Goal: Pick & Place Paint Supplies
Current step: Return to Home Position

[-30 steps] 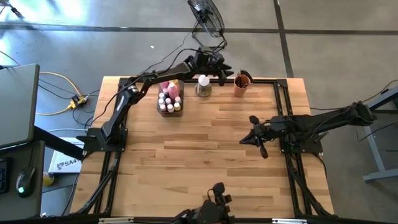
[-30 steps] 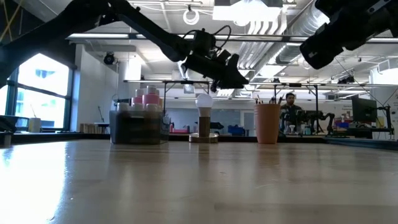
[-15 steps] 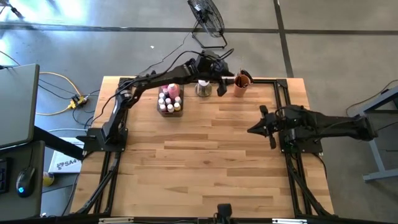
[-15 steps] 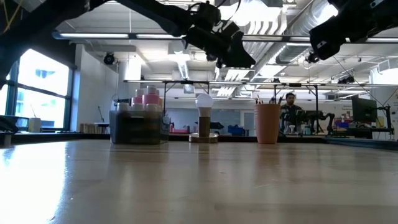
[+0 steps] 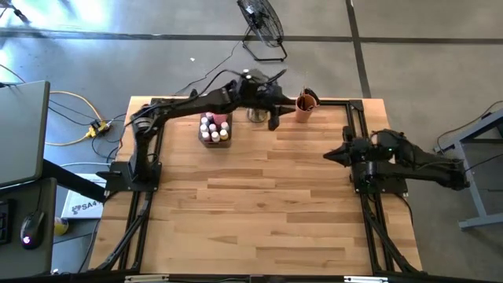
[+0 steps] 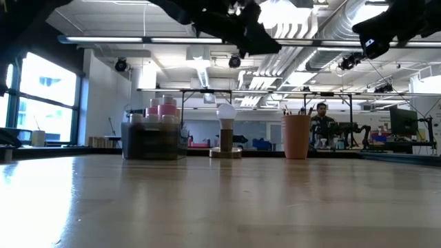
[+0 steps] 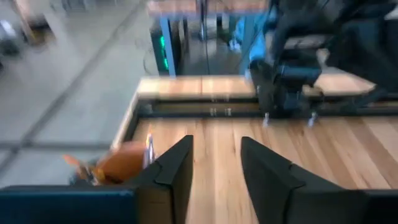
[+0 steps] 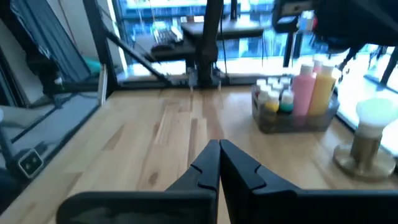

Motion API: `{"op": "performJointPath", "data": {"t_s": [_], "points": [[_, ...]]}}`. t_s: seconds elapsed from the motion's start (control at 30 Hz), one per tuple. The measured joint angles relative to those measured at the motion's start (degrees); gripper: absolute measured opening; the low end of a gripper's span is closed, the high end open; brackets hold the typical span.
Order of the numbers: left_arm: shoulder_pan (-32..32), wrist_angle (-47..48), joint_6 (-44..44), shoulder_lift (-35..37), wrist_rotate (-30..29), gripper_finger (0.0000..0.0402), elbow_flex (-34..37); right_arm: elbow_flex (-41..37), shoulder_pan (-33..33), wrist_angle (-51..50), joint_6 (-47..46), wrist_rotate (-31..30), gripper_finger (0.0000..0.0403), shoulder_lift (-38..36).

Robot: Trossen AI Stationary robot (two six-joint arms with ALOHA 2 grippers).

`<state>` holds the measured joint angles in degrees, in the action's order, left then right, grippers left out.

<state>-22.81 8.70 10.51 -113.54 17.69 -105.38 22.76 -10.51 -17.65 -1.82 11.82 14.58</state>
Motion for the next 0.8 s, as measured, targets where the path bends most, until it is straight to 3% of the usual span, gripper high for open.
{"op": "performJointPath", "data": {"t_s": [0.2, 0.33, 0.53, 0.8], "points": [[0.36, -12.67, 0.00, 11.33, 0.56, 0.0082, 17.24, 0.00, -0.02, -0.41, -1.90, 0.33, 0.0002, -6.15], [0.29, -16.21, 0.78, 21.74, 1.03, 0.0063, 29.73, 0.00, -0.03, -0.91, -2.47, 0.12, 0.0002, -7.16], [0.88, -17.36, 1.71, 35.65, 0.07, 0.0054, 43.28, 0.00, -0.02, 2.06, 0.31, -3.29, 0.0002, -8.13], [0.72, -17.70, 1.34, 56.44, -0.81, 0.0054, 58.45, 0.00, 0.00, 5.92, 2.07, -2.91, 0.0002, -10.25]]}}
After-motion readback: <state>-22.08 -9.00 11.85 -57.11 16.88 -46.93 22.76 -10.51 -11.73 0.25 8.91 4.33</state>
